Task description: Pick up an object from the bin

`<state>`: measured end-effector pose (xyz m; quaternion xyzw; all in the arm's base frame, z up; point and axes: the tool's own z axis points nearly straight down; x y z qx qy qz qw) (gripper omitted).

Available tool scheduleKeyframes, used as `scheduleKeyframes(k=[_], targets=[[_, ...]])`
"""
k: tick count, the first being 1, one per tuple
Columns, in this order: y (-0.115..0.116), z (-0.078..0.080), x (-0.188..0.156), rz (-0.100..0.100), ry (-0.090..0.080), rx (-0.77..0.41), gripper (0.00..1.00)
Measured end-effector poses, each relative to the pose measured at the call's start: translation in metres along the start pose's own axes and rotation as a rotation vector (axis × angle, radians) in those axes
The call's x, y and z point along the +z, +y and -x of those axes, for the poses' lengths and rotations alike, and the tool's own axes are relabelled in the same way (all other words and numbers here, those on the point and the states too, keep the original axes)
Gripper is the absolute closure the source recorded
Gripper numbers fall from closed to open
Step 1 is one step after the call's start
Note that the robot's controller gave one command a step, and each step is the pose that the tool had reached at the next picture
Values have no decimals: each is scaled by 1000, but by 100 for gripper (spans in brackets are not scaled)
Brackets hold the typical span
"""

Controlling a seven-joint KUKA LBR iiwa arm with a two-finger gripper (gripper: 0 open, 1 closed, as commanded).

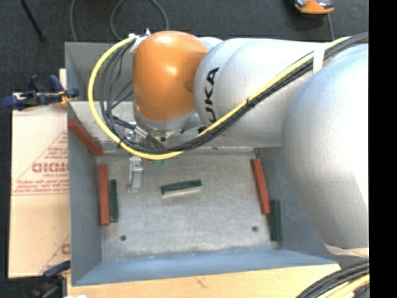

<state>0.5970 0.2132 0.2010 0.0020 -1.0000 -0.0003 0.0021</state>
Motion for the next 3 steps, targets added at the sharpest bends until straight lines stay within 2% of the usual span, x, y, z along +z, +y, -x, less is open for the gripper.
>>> scheduleKeyframes(k=[1,2,3], targets=[[-55,38,128,-3,-4,-483,0],[-141,24,74,-6,-7,-812,0],[-126,5,132,-1,-6,-874,0]])
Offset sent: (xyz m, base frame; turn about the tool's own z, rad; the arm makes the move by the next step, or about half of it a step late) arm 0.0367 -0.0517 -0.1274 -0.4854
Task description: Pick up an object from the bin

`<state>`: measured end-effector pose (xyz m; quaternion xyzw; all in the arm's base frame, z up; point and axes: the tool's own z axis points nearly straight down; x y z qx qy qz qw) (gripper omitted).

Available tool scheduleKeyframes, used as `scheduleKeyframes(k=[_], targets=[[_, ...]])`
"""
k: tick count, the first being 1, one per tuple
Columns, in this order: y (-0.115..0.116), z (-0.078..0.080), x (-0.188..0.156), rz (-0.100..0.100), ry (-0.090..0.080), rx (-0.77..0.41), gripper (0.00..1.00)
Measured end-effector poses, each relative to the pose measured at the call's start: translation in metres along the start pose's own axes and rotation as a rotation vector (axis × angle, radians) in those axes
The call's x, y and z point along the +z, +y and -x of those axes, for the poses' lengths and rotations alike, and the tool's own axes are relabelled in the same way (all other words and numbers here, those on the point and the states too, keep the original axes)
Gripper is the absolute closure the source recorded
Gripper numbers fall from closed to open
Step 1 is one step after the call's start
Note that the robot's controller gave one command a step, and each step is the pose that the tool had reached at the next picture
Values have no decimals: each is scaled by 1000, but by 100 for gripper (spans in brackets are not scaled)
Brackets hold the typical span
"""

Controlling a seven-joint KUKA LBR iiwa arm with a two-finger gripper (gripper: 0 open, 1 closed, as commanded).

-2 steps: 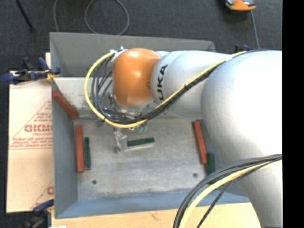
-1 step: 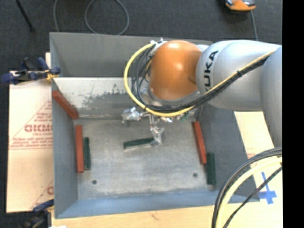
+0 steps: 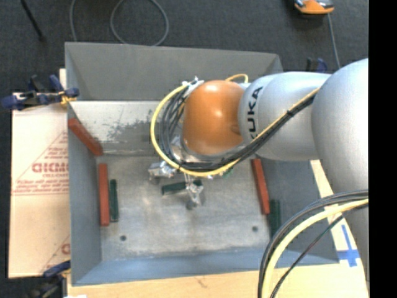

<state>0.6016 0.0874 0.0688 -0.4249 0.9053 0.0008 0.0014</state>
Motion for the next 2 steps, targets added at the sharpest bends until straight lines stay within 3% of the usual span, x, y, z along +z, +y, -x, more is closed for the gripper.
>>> scheduleKeyframes(k=[1,2], targets=[[-2,1,-3,-3,-3,5,100],[-77,-12,-24,-10,-2,-181,100]])
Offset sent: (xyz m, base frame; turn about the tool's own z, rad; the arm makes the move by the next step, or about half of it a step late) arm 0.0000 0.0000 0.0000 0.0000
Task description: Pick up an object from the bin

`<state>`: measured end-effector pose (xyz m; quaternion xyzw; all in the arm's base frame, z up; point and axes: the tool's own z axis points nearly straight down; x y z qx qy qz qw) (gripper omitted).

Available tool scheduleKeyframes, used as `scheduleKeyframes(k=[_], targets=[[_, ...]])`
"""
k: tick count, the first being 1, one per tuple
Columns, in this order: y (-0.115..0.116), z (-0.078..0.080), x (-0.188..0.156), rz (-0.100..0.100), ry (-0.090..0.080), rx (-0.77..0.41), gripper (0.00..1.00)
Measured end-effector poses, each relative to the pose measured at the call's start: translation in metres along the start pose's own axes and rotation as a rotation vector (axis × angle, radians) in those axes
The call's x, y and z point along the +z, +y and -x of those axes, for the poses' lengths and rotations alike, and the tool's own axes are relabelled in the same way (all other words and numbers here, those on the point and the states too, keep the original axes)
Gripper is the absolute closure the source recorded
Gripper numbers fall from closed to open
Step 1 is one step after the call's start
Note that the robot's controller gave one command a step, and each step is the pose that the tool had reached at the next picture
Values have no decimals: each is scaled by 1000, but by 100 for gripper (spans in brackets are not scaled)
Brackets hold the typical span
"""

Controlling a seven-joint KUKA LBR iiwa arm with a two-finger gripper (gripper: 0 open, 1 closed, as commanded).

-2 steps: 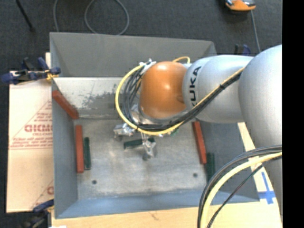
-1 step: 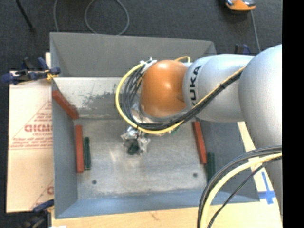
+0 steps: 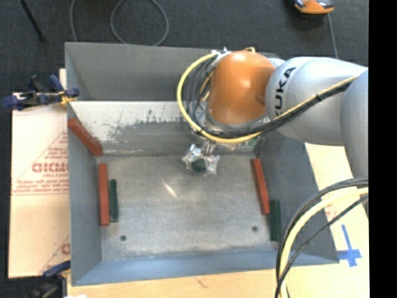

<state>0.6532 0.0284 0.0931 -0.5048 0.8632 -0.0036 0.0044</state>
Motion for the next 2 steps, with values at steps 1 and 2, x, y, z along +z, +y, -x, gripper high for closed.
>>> scheduleKeyframes(k=[1,2], targets=[[19,-7,-3,9,1,138,100],[-7,-14,-137,-2,-3,-2,100]])
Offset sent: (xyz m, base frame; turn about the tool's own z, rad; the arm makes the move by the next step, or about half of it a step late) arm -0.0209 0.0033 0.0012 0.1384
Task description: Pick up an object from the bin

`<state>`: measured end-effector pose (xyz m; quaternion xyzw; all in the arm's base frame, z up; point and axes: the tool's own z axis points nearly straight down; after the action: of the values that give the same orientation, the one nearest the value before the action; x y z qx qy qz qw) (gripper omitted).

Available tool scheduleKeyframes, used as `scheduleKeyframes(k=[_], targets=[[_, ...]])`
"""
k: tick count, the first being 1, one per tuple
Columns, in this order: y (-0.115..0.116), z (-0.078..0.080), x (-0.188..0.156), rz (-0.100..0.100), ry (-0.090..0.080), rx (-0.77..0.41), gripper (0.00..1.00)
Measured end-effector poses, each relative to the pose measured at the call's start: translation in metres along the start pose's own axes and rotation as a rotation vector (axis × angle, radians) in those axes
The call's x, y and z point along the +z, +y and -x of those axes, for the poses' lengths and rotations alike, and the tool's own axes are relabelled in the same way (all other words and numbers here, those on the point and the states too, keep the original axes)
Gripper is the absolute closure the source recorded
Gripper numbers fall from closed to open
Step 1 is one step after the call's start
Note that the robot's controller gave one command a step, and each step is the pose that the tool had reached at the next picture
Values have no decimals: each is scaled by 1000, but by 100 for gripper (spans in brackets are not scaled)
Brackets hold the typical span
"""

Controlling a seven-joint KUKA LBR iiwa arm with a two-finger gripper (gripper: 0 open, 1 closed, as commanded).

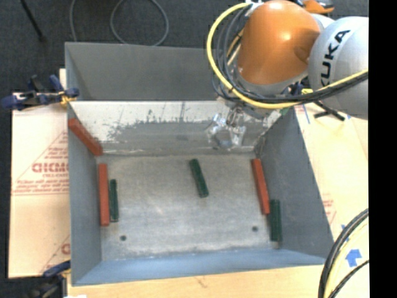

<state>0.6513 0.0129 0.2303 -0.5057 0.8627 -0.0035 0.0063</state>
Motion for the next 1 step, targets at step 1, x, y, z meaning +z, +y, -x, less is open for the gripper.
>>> scheduleKeyframes(k=[1], targets=[[89,16,70,20,5,-149,100]])
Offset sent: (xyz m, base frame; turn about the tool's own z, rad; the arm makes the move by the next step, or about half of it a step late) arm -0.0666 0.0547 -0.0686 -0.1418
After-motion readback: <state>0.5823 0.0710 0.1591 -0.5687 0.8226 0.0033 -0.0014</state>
